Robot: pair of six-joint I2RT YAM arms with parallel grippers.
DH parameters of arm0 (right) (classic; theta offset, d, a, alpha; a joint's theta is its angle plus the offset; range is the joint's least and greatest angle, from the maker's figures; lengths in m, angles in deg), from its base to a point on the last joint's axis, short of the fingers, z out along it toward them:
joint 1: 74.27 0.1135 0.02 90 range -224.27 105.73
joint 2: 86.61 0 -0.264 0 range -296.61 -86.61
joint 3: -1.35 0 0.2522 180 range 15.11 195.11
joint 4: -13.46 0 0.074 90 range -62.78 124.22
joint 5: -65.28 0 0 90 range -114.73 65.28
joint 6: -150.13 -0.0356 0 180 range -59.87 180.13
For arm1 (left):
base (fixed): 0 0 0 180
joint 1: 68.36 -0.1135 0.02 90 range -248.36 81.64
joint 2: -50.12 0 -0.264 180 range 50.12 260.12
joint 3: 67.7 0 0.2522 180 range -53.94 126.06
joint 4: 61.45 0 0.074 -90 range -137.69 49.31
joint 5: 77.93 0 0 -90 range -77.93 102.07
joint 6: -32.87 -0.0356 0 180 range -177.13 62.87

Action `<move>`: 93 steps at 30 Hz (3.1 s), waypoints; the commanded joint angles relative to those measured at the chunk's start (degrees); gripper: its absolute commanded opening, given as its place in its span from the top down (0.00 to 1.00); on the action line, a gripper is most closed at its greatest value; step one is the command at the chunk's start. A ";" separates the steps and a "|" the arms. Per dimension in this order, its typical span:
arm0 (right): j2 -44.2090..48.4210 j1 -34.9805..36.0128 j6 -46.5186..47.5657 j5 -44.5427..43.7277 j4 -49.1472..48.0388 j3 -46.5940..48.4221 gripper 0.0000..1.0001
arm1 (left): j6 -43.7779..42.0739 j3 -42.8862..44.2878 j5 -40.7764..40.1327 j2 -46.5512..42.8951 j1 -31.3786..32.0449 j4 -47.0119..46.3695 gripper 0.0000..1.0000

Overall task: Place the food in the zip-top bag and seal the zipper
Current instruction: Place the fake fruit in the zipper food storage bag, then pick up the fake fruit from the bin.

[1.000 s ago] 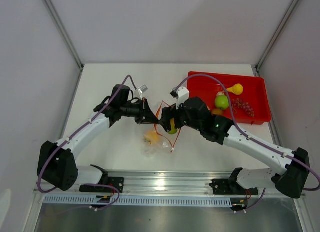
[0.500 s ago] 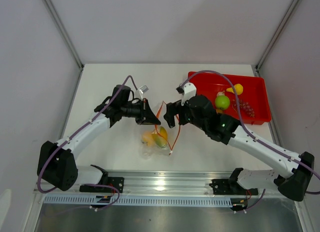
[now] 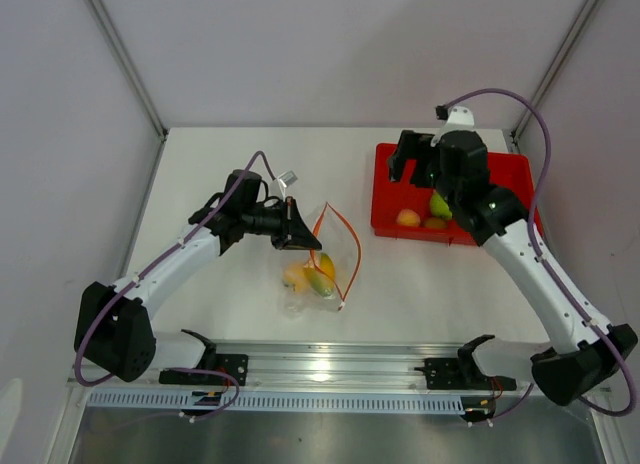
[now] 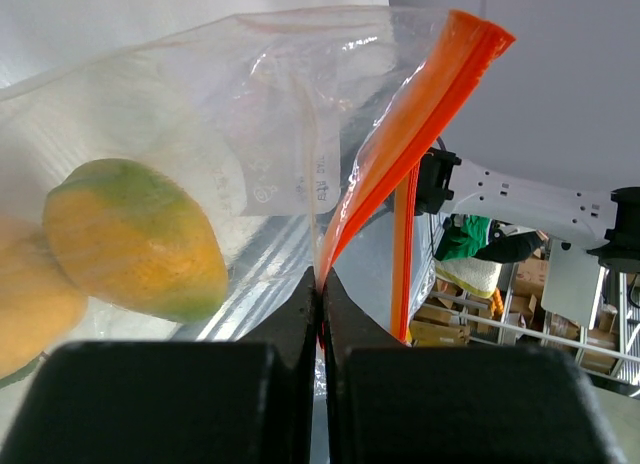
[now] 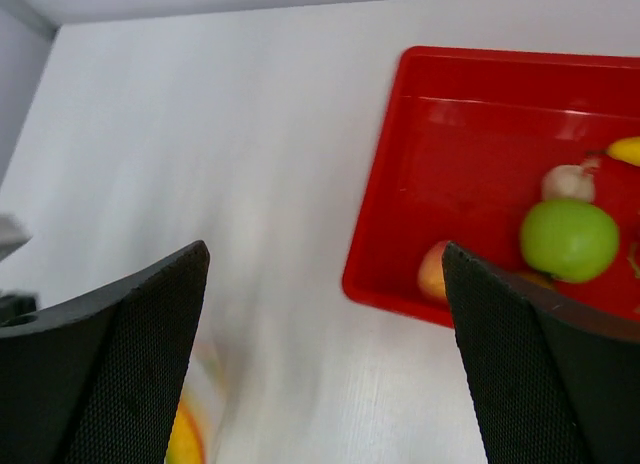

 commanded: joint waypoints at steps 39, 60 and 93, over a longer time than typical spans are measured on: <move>-43.40 -15.55 -7.15 4.33 14.35 10.89 0.01 | 5.54 -5.39 -12.07 -17.28 2.10 4.53 0.99; -38.92 -13.53 -8.82 0.82 10.57 -0.27 0.05 | 3.43 -4.33 -12.61 -16.93 2.63 5.76 0.99; 6.69 8.59 3.83 25.14 -1.73 -5.37 0.73 | 3.43 -4.07 -8.83 -13.77 2.63 -0.56 0.99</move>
